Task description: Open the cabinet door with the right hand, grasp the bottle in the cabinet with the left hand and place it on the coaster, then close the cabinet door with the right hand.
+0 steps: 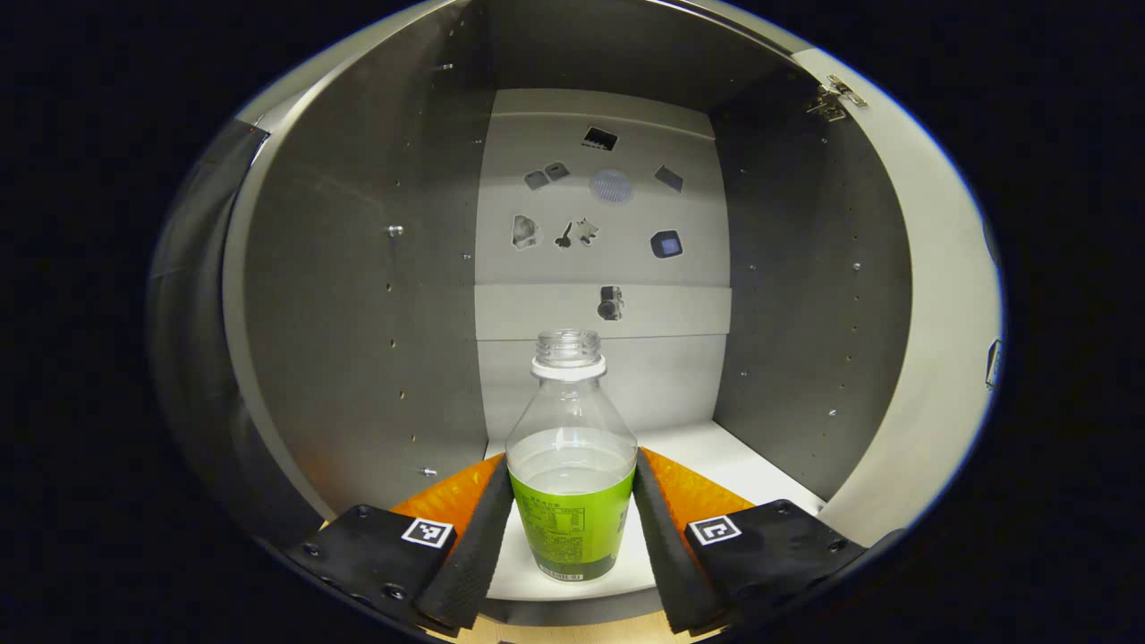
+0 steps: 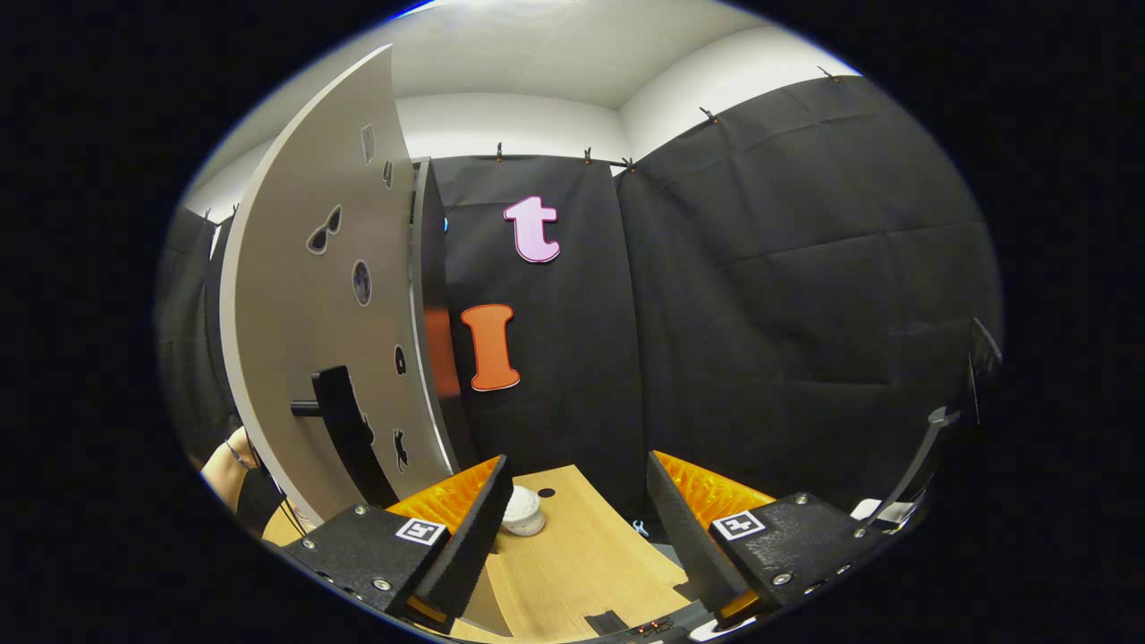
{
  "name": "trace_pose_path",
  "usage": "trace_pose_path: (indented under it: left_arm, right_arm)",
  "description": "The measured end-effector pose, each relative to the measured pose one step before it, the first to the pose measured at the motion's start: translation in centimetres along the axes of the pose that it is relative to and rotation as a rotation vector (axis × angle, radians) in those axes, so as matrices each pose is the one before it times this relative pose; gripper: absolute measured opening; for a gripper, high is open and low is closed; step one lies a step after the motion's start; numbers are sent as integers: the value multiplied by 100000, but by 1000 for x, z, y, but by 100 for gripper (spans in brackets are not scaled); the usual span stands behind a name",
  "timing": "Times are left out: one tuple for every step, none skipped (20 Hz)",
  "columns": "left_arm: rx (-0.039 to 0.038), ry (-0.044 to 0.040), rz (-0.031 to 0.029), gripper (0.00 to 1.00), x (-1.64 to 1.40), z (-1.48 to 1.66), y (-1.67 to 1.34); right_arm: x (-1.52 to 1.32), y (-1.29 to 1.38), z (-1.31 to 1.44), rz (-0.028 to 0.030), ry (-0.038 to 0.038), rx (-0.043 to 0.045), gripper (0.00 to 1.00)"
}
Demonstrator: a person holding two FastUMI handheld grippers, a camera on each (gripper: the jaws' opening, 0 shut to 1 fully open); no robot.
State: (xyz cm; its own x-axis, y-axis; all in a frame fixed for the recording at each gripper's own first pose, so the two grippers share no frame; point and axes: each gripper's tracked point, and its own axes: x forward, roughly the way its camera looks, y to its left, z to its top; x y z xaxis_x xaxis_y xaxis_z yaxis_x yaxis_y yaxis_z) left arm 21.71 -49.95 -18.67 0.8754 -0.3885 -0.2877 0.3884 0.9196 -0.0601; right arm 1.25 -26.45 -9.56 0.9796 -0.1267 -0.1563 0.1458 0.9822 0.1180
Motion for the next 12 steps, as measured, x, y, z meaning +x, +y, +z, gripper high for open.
trace_pose_path:
  left_arm:
    - [-126,-1054,-760,79,-796,393,-10]
    - [-24,-1098,-654,79,-941,455,41]
    - [6,-1136,-469,81,-1117,397,49]
    - [101,-945,-325,81,-1161,353,84]
    - [58,-567,-159,82,-1119,209,252]
    - [-60,-731,-102,81,-1065,200,320]
    - [20,-480,222,81,-1107,17,440]
    - [277,-271,710,81,-1060,-170,579]
    - [537,-159,1068,81,-1125,-220,607]
    - [673,28,1301,81,-1058,-236,709]
    - [428,66,1259,79,-1042,-475,777]
    - [113,223,1194,79,-931,-448,733]
  right_arm:
    - [-59,32,83,544,-351,17,93]
    - [-60,27,85,398,-367,24,93]
    - [-30,9,114,481,-301,39,93]
    - [-57,-13,43,354,-213,16,93]
    - [60,3,26,313,-122,-34,93]
    - [-41,-11,85,209,-50,-108,93]
    - [-6,66,4,246,52,-2,93]
    - [-70,44,-2,359,71,109,93]
    - [-14,9,39,467,97,99,93]
    - [-121,52,87,471,-92,39,93]
    - [-188,15,-7,439,-90,-87,93]
    - [-291,62,-93,321,-56,-33,93]
